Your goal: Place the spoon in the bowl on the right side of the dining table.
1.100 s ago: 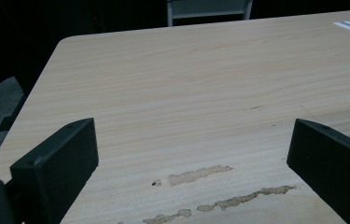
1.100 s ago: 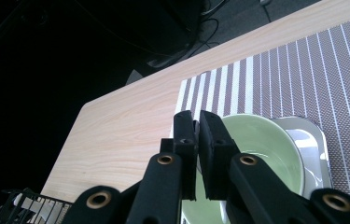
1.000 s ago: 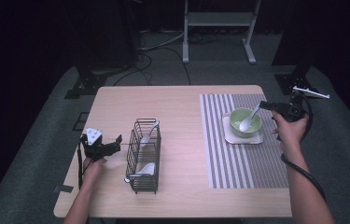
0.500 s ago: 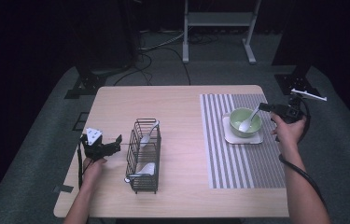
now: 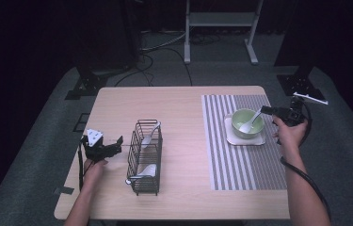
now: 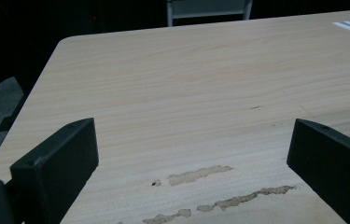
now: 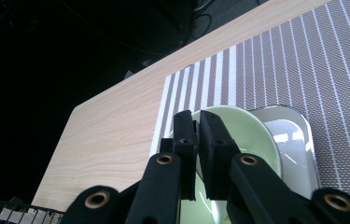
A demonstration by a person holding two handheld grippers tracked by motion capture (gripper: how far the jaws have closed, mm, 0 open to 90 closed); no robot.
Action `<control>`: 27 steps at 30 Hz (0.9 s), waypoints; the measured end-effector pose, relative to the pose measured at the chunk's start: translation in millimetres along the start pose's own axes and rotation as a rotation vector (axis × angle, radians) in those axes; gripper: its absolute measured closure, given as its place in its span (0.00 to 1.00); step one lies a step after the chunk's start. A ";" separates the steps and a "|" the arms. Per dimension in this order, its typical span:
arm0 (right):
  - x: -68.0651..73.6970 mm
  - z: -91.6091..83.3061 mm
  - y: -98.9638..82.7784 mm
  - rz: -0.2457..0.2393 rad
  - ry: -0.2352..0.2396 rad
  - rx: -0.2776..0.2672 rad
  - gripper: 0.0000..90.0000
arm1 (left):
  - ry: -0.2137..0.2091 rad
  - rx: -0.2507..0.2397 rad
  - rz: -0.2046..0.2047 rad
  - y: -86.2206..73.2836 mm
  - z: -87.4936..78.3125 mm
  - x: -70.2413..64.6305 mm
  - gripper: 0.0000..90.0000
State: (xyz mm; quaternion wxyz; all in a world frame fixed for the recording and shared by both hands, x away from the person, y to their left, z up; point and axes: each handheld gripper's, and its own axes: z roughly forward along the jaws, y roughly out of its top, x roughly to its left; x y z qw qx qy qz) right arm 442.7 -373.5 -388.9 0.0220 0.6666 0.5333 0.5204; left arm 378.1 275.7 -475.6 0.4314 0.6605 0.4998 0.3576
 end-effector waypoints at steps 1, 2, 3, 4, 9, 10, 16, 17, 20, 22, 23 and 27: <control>-0.8 -0.4 -0.1 -0.003 -0.003 0.000 0.94 | 0.000 0.000 0.000 0.0 0.0 0.0 0.01; -1.1 -0.6 -0.1 -0.001 -0.004 -0.001 0.94 | 0.000 0.000 0.000 0.0 0.0 0.0 0.01; -2.1 -0.8 -0.1 -0.002 -0.010 -0.001 0.94 | 0.001 0.000 0.000 0.0 0.0 0.0 0.01; -2.8 -1.0 -0.1 -0.004 -0.013 -0.001 0.94 | 0.000 0.000 -0.001 0.0 0.0 0.0 0.01; -6.6 -1.5 0.2 -0.012 -0.034 0.003 0.91 | 0.001 0.000 -0.003 0.0 0.1 0.1 0.01; -7.7 -1.5 0.1 -0.016 -0.038 0.004 0.90 | 0.002 0.001 -0.001 0.0 0.0 0.1 0.01; -13.8 -2.8 0.3 -0.007 -0.059 0.015 0.86 | 0.003 0.002 0.001 0.1 0.1 -0.2 0.01; -16.3 -2.8 0.3 -0.007 -0.065 0.015 0.86 | 0.004 0.002 0.000 0.1 0.2 -0.1 0.01; -18.2 -2.7 0.4 -0.001 -0.068 0.021 0.84 | 0.004 0.001 0.000 0.0 0.2 -0.5 0.01; -20.2 -1.9 0.3 -0.011 -0.076 0.024 0.82 | 0.006 0.001 0.001 0.1 0.2 -0.7 0.01; -21.0 -1.7 0.3 -0.012 -0.077 0.025 0.82 | 0.005 0.001 0.002 0.1 0.3 -0.8 0.01; -23.5 -0.9 -0.1 -0.006 -0.087 0.031 0.81 | 0.005 0.001 0.003 0.1 0.4 -0.9 0.01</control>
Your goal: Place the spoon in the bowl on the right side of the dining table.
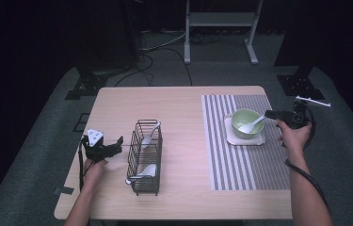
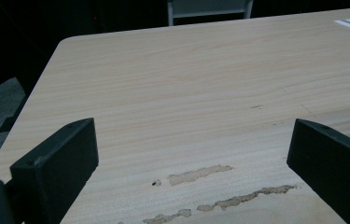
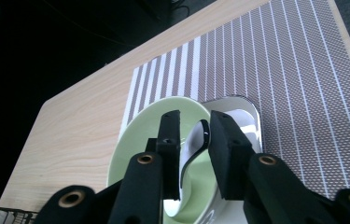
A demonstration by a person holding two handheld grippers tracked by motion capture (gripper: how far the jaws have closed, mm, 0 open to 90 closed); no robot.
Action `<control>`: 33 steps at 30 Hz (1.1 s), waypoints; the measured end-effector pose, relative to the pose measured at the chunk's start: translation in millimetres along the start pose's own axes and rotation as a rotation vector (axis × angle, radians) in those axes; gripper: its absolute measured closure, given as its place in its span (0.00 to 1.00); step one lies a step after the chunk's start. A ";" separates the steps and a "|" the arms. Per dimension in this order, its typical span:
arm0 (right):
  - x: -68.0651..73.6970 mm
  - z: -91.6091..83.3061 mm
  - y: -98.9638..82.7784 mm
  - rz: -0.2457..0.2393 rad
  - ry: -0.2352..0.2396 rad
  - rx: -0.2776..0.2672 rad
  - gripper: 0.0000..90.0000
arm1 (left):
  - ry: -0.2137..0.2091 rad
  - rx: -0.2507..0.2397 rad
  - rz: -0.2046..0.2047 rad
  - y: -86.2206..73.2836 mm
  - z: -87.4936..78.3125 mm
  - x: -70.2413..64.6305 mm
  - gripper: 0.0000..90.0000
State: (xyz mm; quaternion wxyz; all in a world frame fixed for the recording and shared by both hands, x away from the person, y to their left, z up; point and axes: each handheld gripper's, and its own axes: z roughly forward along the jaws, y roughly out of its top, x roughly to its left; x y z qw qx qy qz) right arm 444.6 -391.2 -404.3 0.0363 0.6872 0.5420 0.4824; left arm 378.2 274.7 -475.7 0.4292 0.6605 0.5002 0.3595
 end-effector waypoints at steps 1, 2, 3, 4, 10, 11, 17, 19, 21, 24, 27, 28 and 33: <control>-1.1 0.5 0.0 -0.005 -0.004 0.000 0.80 | -0.001 0.000 -0.001 0.0 -0.1 0.2 0.01; -1.9 0.8 -0.1 -0.005 -0.006 0.004 0.79 | -0.001 0.000 -0.002 0.0 -0.1 0.4 0.01; -3.3 1.4 -0.3 -0.010 -0.014 0.007 0.79 | -0.001 0.000 -0.002 0.0 -0.1 0.5 0.01; -4.3 1.7 -0.6 -0.008 -0.016 0.007 0.79 | -0.001 0.001 -0.003 0.0 0.0 0.4 0.01; -11.5 2.4 -3.2 0.006 -0.028 0.009 0.77 | -0.001 -0.002 -0.001 0.0 0.3 -0.3 0.01; -12.8 2.6 -3.7 0.008 -0.028 0.010 0.77 | -0.001 -0.003 0.000 0.0 0.2 -0.4 0.01; -17.4 1.4 -6.2 0.002 -0.018 0.019 0.73 | 0.002 -0.002 0.007 0.0 0.1 -0.9 0.01; -18.5 0.1 -7.4 0.004 -0.017 0.018 0.72 | 0.002 -0.002 0.007 0.0 0.1 -0.9 0.01; -20.4 -2.4 -9.8 0.004 -0.013 0.017 0.70 | 0.002 -0.003 0.006 0.0 0.0 -0.9 0.01; -21.3 -4.5 -11.2 -0.001 -0.005 0.020 0.69 | 0.000 -0.003 0.006 0.0 0.0 -0.8 0.01; -22.7 -6.1 -13.1 -0.008 0.001 0.024 0.68 | -0.001 -0.003 -0.002 0.0 0.1 -0.1 0.01; -23.0 -6.6 -14.0 -0.008 0.003 0.027 0.67 | -0.002 -0.002 -0.002 0.0 -0.1 0.1 0.01; -22.5 -9.9 -17.3 -0.026 0.012 0.029 0.65 | -0.002 -0.002 -0.001 0.0 0.2 -0.1 0.01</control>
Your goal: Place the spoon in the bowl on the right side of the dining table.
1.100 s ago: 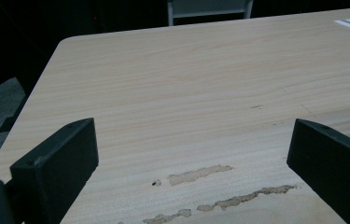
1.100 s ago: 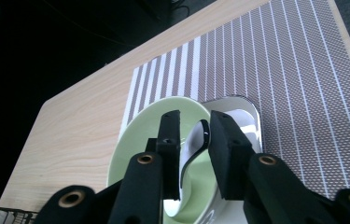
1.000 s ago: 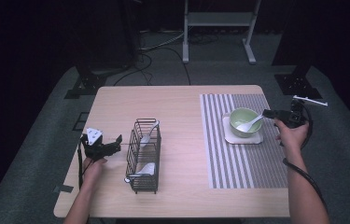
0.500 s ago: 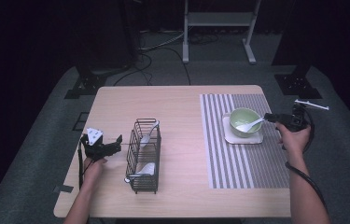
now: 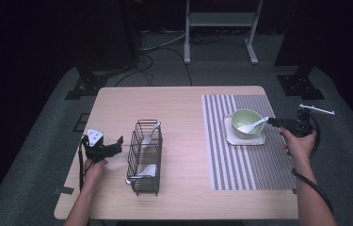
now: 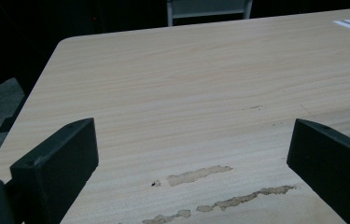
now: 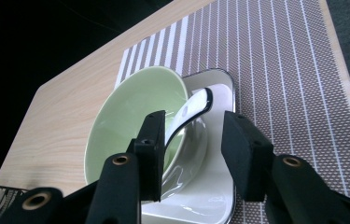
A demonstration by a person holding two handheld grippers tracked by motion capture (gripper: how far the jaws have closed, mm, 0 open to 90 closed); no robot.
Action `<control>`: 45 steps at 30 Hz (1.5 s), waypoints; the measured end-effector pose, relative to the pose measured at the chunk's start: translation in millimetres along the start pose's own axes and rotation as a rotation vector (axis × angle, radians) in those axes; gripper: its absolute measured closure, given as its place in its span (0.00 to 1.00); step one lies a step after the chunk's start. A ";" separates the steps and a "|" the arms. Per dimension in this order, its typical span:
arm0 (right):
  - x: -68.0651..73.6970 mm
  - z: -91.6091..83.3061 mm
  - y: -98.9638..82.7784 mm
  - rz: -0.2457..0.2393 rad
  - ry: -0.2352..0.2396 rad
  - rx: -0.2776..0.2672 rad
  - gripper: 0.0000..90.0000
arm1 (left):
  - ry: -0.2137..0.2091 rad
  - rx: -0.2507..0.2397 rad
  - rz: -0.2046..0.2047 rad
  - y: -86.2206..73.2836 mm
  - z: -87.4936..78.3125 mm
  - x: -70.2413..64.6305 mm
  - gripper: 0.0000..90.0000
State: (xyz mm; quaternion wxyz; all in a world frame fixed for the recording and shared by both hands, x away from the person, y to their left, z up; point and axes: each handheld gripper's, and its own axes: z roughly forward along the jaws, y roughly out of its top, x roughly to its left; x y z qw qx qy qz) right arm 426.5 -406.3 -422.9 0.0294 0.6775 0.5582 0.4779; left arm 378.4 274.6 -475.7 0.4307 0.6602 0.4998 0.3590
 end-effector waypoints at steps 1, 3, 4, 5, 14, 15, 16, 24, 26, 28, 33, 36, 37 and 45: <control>0.5 -0.6 -0.6 0.000 0.003 0.001 0.65 | 0.001 0.001 0.001 0.0 -0.1 0.3 0.01; 1.4 -1.8 -3.3 -0.008 0.010 0.003 0.64 | 0.001 0.000 0.001 0.0 -0.1 0.3 0.01; 1.8 -2.6 -5.3 -0.012 0.013 0.005 0.64 | 0.001 0.001 0.002 0.0 0.0 0.2 0.01; 2.1 -2.7 -6.7 -0.015 0.016 0.005 0.64 | 0.000 -0.001 0.001 0.0 0.1 -0.2 0.01; 3.2 -8.8 -18.7 -0.040 0.027 0.026 0.63 | 0.001 0.000 0.002 0.0 0.1 -0.3 0.01; 3.0 -9.3 -19.9 -0.040 0.029 0.028 0.63 | 0.002 -0.001 0.002 0.0 0.1 -0.4 0.01; 2.4 -9.6 -21.2 -0.046 0.029 0.028 0.63 | 0.002 0.000 0.002 0.0 0.0 -0.3 0.01; -3.3 -10.3 -34.9 -0.039 0.038 0.055 0.62 | 0.001 0.003 0.006 0.1 -0.1 -0.4 0.01; -5.0 -10.5 -38.2 -0.034 0.040 0.052 0.62 | 0.001 0.003 0.007 0.1 -0.1 -0.5 0.01; -6.1 -10.7 -40.9 -0.028 0.043 0.059 0.61 | 0.001 0.003 0.005 0.1 -0.2 -0.5 0.01; -7.5 -10.7 -46.7 -0.037 0.045 0.067 0.61 | 0.001 0.004 0.006 0.2 -0.1 -0.4 0.01; -7.0 -10.4 -51.4 -0.043 0.050 0.076 0.61 | 0.001 0.004 0.006 0.2 -0.1 -0.5 0.01; -6.9 -10.1 -53.1 -0.046 0.051 0.080 0.61 | 0.002 0.004 0.007 0.2 -0.1 -0.6 0.01; -6.1 -12.1 -67.2 -0.054 0.067 0.103 0.61 | 0.001 0.003 0.009 0.2 0.0 -0.4 0.01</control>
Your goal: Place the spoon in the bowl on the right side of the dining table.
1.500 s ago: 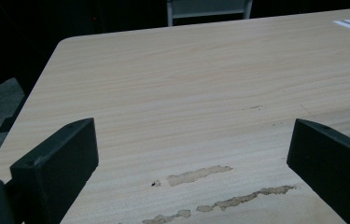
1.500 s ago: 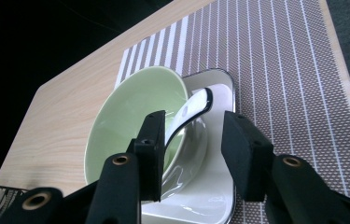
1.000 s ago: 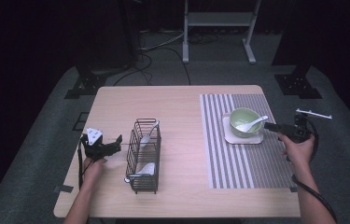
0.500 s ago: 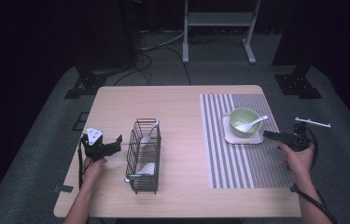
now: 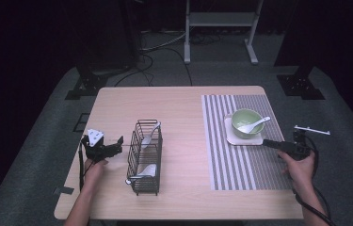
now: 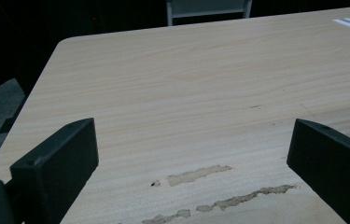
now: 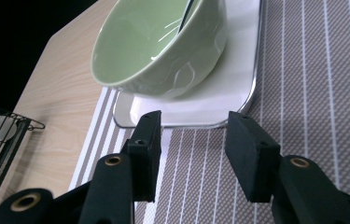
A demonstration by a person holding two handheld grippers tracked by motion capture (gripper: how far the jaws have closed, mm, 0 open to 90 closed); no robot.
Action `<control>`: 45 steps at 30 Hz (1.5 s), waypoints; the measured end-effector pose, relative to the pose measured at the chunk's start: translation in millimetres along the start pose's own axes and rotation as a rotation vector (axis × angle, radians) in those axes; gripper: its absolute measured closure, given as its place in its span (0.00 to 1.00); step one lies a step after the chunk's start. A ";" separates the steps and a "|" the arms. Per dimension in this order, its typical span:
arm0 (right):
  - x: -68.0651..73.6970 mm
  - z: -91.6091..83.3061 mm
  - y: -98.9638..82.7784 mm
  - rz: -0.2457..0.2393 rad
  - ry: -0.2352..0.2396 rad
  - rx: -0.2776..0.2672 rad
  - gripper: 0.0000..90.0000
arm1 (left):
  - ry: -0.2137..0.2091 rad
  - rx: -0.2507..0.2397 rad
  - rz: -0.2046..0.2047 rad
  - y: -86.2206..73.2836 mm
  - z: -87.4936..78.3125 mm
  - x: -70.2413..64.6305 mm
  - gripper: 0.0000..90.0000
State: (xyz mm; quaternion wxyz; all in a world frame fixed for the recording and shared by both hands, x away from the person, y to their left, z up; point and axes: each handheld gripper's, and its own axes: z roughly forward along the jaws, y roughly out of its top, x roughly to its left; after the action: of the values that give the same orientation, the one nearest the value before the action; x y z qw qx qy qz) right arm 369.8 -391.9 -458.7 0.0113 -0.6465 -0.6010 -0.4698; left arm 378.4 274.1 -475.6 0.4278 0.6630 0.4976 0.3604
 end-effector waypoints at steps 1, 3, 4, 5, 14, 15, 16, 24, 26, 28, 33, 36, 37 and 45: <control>0.1 -0.1 -1.7 -0.005 0.000 0.003 0.61 | 0.001 0.001 0.001 0.0 -0.1 0.0 0.01; 0.4 -0.9 -6.5 -0.008 0.006 0.009 0.61 | 0.002 0.001 0.004 0.1 -0.1 -0.4 0.01; 0.9 -1.2 -7.7 -0.008 0.006 0.014 0.61 | 0.003 0.001 0.007 0.1 -0.1 -0.4 0.01; 1.4 -1.3 -9.4 -0.014 0.004 0.015 0.61 | 0.003 0.001 0.006 0.1 -0.1 -0.5 0.01; 10.4 -1.8 -22.4 -0.065 -0.003 0.037 0.59 | 0.002 0.002 0.008 0.1 -0.1 -0.6 0.01; 11.5 -1.8 -23.7 -0.068 0.000 0.038 0.59 | 0.002 0.002 0.009 0.1 -0.1 -0.6 0.01; 12.8 -1.7 -24.9 -0.070 0.004 0.041 0.59 | 0.002 0.002 0.009 0.1 -0.1 -0.6 0.01; 23.5 0.7 -35.6 -0.102 0.024 0.056 0.58 | 0.002 0.002 0.006 0.1 0.0 -0.7 0.01; 26.2 1.7 -38.0 -0.106 0.033 0.061 0.57 | 0.003 0.002 0.006 0.1 -0.1 -0.6 0.01; 29.4 2.5 -40.1 -0.122 0.033 0.065 0.57 | 0.003 0.002 0.008 0.1 -0.1 -0.5 0.01; 38.5 4.0 -45.9 -0.162 0.026 0.075 0.56 | 0.002 0.002 0.009 0.1 0.0 -0.7 0.01; 42.9 4.8 -48.2 -0.180 0.026 0.080 0.55 | 0.002 0.002 0.009 0.1 -0.1 -0.6 0.01; 44.7 5.2 -49.1 -0.186 0.028 0.082 0.55 | 0.003 0.002 0.008 0.1 -0.1 -0.6 0.01; 57.8 11.8 -56.8 -0.227 0.047 0.110 0.53 | 0.001 0.002 0.005 0.1 0.0 -0.5 0.01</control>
State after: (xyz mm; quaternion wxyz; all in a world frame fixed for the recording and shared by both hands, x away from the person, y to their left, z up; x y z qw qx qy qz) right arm 322.6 -325.0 -460.7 0.0075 -0.5617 -0.6946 -0.4495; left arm 378.3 273.7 -475.5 0.4260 0.6646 0.4963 0.3614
